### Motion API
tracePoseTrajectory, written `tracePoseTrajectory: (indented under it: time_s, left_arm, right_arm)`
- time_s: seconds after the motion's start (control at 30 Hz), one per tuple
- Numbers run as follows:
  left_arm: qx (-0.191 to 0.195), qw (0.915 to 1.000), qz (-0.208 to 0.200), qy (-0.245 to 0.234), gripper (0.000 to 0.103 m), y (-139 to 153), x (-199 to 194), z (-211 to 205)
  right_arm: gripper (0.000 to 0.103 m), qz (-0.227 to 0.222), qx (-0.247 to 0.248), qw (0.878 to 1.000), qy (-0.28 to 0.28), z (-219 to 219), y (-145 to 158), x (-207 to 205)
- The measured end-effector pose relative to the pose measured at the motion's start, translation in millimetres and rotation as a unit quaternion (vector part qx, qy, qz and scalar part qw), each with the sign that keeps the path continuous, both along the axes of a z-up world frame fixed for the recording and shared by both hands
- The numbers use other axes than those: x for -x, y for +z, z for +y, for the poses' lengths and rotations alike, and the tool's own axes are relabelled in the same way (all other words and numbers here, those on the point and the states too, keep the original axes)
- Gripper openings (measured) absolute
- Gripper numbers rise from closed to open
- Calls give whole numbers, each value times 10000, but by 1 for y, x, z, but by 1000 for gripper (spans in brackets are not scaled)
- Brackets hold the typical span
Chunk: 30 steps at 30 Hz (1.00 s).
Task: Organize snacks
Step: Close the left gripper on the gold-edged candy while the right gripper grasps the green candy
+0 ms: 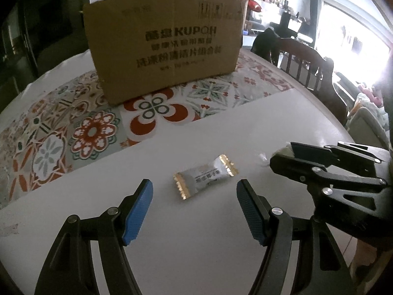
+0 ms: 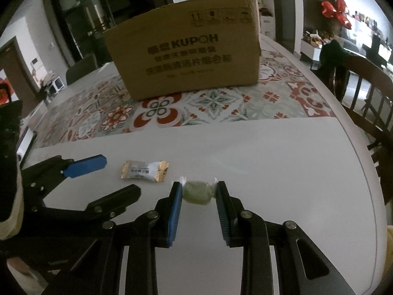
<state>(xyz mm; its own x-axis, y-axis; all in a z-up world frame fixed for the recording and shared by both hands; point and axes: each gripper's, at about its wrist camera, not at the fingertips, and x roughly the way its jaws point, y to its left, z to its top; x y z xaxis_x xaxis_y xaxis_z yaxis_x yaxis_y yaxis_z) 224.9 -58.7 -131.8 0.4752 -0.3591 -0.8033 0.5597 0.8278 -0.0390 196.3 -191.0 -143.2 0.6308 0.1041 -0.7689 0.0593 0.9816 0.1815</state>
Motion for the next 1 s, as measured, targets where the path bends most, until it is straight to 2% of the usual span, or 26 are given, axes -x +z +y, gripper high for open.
tracePoseTrajectory:
  time_s: [0.27, 0.53, 0.7, 1.0]
  left_arm:
    - [187, 9993, 153, 289, 70, -5, -5, -13]
    - [165, 9976, 53, 665, 68, -7, -8, -22]
    - [86, 9966, -124, 808, 52, -8, -4, -20]
    - [320, 9964, -42, 778, 46, -6, -4, -13]
  right_arm:
    - [29, -84, 6, 9997, -239, -19, 1, 2]
    - [29, -130, -90, 9992, -365, -32, 0, 3]
    - [29, -148, -172, 9990, -391, -35, 0, 2]
    - [29, -148, -189, 9994, -248, -27, -2, 3]
